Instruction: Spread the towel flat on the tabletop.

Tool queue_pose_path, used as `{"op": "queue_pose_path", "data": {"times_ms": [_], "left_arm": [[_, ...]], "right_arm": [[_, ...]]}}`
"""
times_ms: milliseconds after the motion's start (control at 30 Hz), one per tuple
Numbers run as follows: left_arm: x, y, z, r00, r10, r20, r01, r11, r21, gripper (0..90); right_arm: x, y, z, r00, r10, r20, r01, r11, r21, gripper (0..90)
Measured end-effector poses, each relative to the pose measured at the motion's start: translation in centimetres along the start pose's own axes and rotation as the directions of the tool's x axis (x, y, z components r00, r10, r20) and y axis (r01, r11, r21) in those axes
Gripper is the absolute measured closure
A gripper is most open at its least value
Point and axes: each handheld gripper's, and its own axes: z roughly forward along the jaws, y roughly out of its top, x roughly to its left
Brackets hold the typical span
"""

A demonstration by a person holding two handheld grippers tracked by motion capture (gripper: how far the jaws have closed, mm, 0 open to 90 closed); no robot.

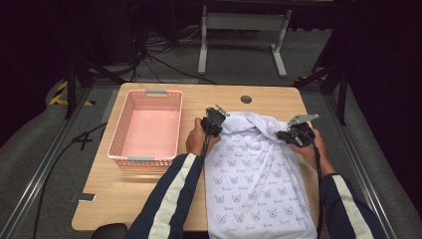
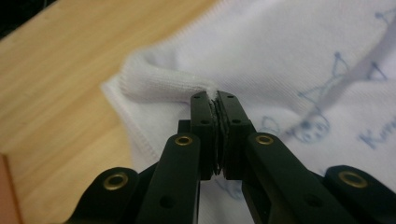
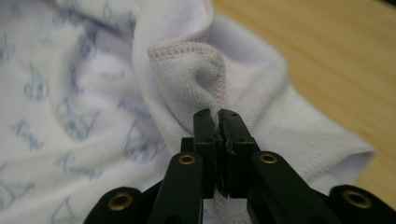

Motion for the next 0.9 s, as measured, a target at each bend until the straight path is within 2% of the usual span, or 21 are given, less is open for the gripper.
{"op": "queue_pose_path", "data": {"times_ms": [67, 100, 200, 233, 300, 333, 367, 400, 433, 467, 533, 567, 600, 633, 667, 700, 767, 800, 833, 867, 900], "left_arm": [[0.4, 0.4, -1.1, 0.9985, -0.046, 0.029, 0.047, 0.9974, -0.055, 86.5], [0.4, 0.5, -1.7, 0.9981, -0.040, 0.047, 0.043, 0.9972, -0.062, 86.6], [-0.5, 0.2, -4.7, 0.9966, 0.025, 0.079, -0.016, 0.9928, -0.119, 86.5], [-0.8, -0.1, -6.0, 0.9928, 0.045, 0.111, -0.029, 0.9885, -0.149, 86.5], [-1.3, -1.0, -8.4, 0.9885, 0.097, 0.116, -0.075, 0.9800, -0.184, 86.6], [-1.4, -1.5, -9.4, 0.9844, 0.111, 0.136, -0.080, 0.9737, -0.214, 86.5], [-1.4, -1.5, -9.4, 0.9844, 0.111, 0.136, -0.080, 0.9737, -0.214, 86.5], [-1.6, -2.8, -11.5, 0.9785, 0.150, 0.141, -0.111, 0.9604, -0.256, 86.5], [-1.6, -2.8, -11.5, 0.9785, 0.150, 0.141, -0.111, 0.9604, -0.256, 86.3], [-1.7, -3.7, -12.6, 0.9685, 0.165, 0.187, -0.108, 0.9543, -0.278, 86.2], [-2.3, -5.1, -14.1, 0.9583, 0.234, 0.164, -0.181, 0.9420, -0.282, 86.2], [-2.5, -6.2, -14.8, 0.9495, 0.237, 0.206, -0.170, 0.9401, -0.295, 86.1], [-2.8, -6.9, -15.2, 0.9405, 0.247, 0.233, -0.174, 0.9390, -0.297, 86.1], [-3.3, -8.0, -15.7, 0.9276, 0.278, 0.249, -0.202, 0.9345, -0.293, 86.0], [-3.9, -9.1, -15.9, 0.9086, 0.292, 0.299, -0.202, 0.9332, -0.297, 86.0], [-4.5, -10.0, -16.1, 0.8921, 0.318, 0.321, -0.229, 0.9306, -0.285, 85.6], [-5.7, -11.6, -15.9, 0.8668, 0.334, 0.370, -0.253, 0.9344, -0.251, 85.3], [-6.4, -12.5, -15.6, 0.8391, 0.349, 0.417, -0.283, 0.9349, -0.214, 85.3], [-7.1, -13.1, -15.2, 0.8269, 0.364, 0.429, -0.315, 0.9312, -0.184, 84.9], [-7.8, -13.7, -14.7, 0.8121, 0.380, 0.442, -0.343, 0.9246, -0.165, 84.9], [-8.2, -14.1, -14.4, 0.8079, 0.375, 0.454, -0.350, 0.9258, -0.142, 84.9]], "right_arm": [[-0.5, 0.7, -1.0, 0.9998, 0.019, 0.009, -0.018, 0.999, -0.040, 86.5], [-0.6, 0.9, -1.6, 0.9996, 0.028, -0.004, -0.028, 0.997, -0.067, 86.5], [-0.3, 0.5, -4.2, 0.9990, 0.005, -0.045, -0.011, 0.991, -0.132, 86.5], [-0.1, 0.3, -4.8, 0.9981, -0.004, -0.061, -0.005, 0.990, -0.142, 86.5], [0.4, -0.6, -6.8, 0.9958, -0.039, -0.083, 0.025, 0.985, -0.171, 86.4], [0.7, -1.1, -7.9, 0.9931, -0.048, -0.107, 0.026, 0.981, -0.192, 86.4], [0.7, -1.1, -7.9, 0.9931, -0.048, -0.107, 0.026, 0.981, -0.192, 86.4], [1.4, -2.1, -9.8, 0.9879, -0.075, -0.136, 0.045, 0.975, -0.218, 86.4], [1.6, -2.5, -10.3, 0.9851, -0.089, -0.147, 0.054, 0.973, -0.224, 86.3], [2.1, -3.1, -11.3, 0.9801, -0.107, -0.167, 0.065, 0.968, -0.243, 86.3], [2.3, -3.6, -12.0, 0.9759, -0.121, -0.182, 0.073, 0.965, -0.251, 86.2], [2.6, -4.1, -12.6, 0.9719, -0.128, -0.198, 0.077, 0.966, -0.248, 86.1], [3.1, -4.7, -13.3, 0.9619, -0.153, -0.226, 0.096, 0.965, -0.244, 86.0], [3.4, -5.1, -13.6, 0.9490, -0.177, -0.261, 0.113, 0.963, -0.243, 85.6], [4.2, -5.8, -14.1, 0.9274, -0.213, -0.307, 0.147, 0.963, -0.226, 85.6], [4.9, -6.5, -14.3, 0.9114, -0.244, -0.331, 0.185, 0.962, -0.200, 85.3], [6.2, -7.8, -14.3, 0.8782, -0.298, -0.374, 0.265, 0.954, -0.140, 84.8], [6.6, -8.3, -14.2, 0.8682, -0.304, -0.392, 0.280, 0.953, -0.119, 84.8], [7.2, -9.2, -13.8, 0.8504, -0.294, -0.437, 0.285, 0.955, -0.087, 84.6], [7.7, -9.9, -13.4, 0.8431, -0.288, -0.454, 0.298, 0.953, -0.051, 84.6], [8.1, -10.5, -13.0, 0.8424, -0.288, -0.455, 0.316, 0.949, -0.015, 84.6]]}}
